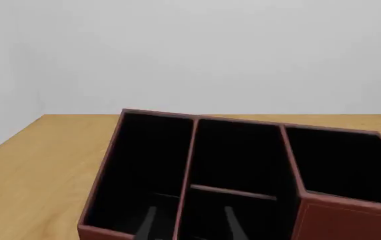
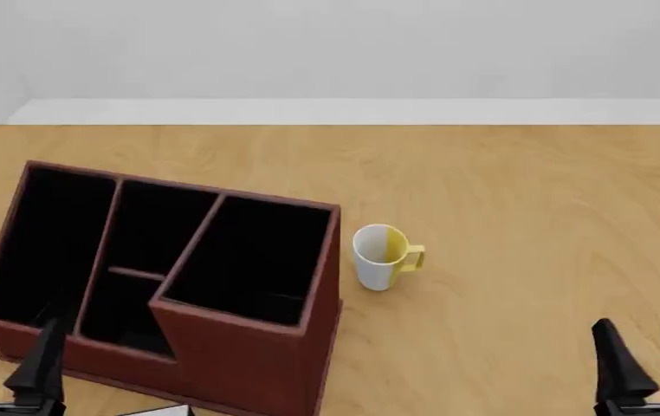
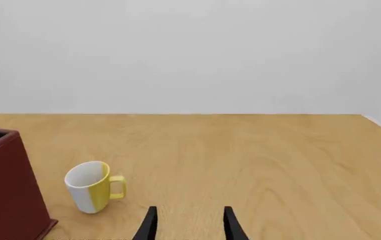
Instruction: Pick up the book and place it in the front compartment of the caddy.
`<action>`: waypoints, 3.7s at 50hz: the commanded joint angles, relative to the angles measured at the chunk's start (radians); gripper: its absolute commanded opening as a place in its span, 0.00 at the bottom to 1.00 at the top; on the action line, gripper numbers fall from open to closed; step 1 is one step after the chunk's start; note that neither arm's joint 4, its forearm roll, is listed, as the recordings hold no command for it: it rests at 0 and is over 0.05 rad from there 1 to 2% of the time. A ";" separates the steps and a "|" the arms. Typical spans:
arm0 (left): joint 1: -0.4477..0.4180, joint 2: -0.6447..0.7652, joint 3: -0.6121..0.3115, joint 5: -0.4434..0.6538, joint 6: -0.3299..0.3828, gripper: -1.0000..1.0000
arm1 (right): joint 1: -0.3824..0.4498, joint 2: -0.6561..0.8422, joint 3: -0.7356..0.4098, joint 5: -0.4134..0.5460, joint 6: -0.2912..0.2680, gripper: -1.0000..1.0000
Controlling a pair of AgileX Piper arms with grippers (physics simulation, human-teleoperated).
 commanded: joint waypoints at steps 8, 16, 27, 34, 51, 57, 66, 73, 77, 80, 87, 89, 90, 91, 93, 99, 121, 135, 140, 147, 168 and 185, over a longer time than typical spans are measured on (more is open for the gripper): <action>0.000 0.005 -0.003 -0.001 0.000 1.00 | 0.013 0.023 -0.001 -0.001 -0.004 1.00; 0.000 0.005 -0.003 -0.001 0.000 1.00 | 0.018 0.049 -0.001 -0.014 0.013 1.00; 0.000 0.005 -0.003 -0.001 0.000 1.00 | 0.090 0.051 -0.188 0.093 0.008 1.00; 0.000 0.005 -0.003 -0.001 0.000 1.00 | 0.204 0.214 -0.373 0.089 -0.008 1.00; 0.000 0.005 -0.003 -0.001 0.000 1.00 | 0.502 0.525 -0.713 0.189 -0.089 1.00; 0.000 0.005 -0.003 -0.001 0.000 1.00 | 0.602 0.671 -0.850 0.213 -0.084 1.00; 0.000 0.005 -0.003 -0.001 0.000 1.00 | 0.818 0.946 -1.066 0.250 -0.037 1.00; 0.000 0.005 -0.003 -0.001 0.000 1.00 | 0.926 1.031 -1.206 0.345 -0.008 1.00; 0.000 0.005 -0.003 -0.001 0.000 1.00 | 0.995 1.059 -1.254 0.428 -0.021 1.00; 0.000 0.005 -0.003 -0.001 0.000 1.00 | 1.030 1.079 -1.286 0.493 -0.034 1.00; 0.000 0.005 -0.003 -0.001 0.000 1.00 | 1.105 1.137 -1.388 0.661 -0.063 1.00; 0.000 0.005 -0.003 -0.001 0.000 1.00 | 1.128 1.157 -1.431 0.720 -0.075 1.00; 0.000 0.005 -0.003 -0.001 0.000 1.00 | 1.140 1.154 -1.441 0.738 -0.091 1.00; 0.000 0.005 -0.003 -0.001 0.000 1.00 | 1.145 1.167 -1.466 0.762 -0.100 1.00; 0.000 0.005 -0.003 -0.001 0.000 1.00 | 1.168 1.196 -1.507 0.808 -0.107 1.00; 0.000 0.005 -0.003 -0.001 0.000 1.00 | 1.211 1.277 -1.631 0.920 -0.136 1.00; 0.000 0.005 -0.003 -0.001 0.000 1.00 | 1.374 1.469 -1.802 1.136 -0.175 1.00; 0.000 0.005 -0.003 -0.001 0.000 1.00 | 1.433 1.552 -1.788 1.168 -0.221 1.00; 0.000 0.005 -0.003 -0.001 0.000 1.00 | 1.425 1.587 -1.799 1.181 -0.283 1.00; 0.000 0.005 -0.003 -0.001 0.000 1.00 | 1.441 1.616 -1.794 1.172 -0.309 1.00; 0.000 0.005 -0.003 -0.001 0.000 1.00 | 1.372 1.739 -1.797 1.158 -0.432 1.00; 0.000 0.005 -0.003 -0.001 0.000 1.00 | 1.307 1.820 -1.825 1.117 -0.534 1.00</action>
